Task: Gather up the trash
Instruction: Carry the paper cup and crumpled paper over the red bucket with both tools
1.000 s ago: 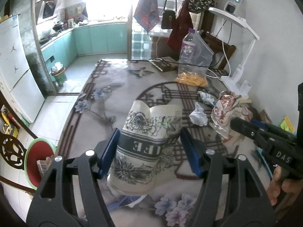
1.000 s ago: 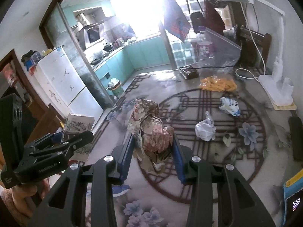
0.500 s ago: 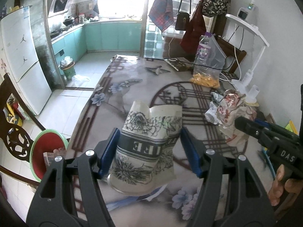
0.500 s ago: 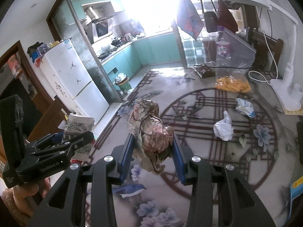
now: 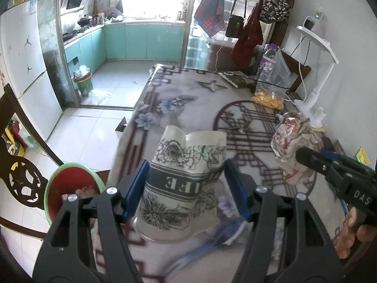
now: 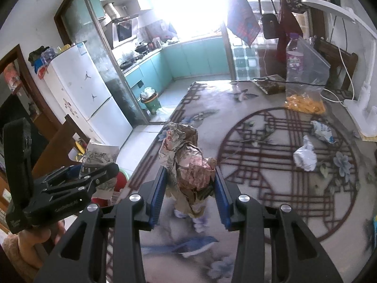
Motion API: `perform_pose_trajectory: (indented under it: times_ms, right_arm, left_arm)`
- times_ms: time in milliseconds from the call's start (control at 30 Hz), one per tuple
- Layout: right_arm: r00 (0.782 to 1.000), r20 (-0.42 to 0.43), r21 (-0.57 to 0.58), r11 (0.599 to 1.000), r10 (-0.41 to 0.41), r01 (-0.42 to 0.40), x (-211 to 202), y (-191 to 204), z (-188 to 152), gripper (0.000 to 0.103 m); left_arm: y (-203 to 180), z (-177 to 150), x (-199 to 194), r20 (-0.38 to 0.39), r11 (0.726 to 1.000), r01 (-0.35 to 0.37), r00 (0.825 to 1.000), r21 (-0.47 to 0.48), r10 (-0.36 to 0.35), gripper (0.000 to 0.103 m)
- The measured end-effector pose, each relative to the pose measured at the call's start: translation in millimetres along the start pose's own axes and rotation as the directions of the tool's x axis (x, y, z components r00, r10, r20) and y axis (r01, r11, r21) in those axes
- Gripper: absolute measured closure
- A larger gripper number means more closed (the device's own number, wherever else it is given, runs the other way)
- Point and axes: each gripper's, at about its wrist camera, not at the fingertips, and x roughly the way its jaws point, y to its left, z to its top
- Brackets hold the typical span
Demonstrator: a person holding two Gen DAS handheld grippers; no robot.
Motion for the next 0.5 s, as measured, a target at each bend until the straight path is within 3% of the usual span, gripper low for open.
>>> perform_pose_trajectory:
  times_ms: [500]
  right_arm:
    - [0.998,-0.043,-0.057,0.997,0.04,-0.043,60,106,2,0.065]
  left_arm:
    - [110,-2,-7,-0.014,0.998,-0.032,0.999,-0.055,0.031,0.04]
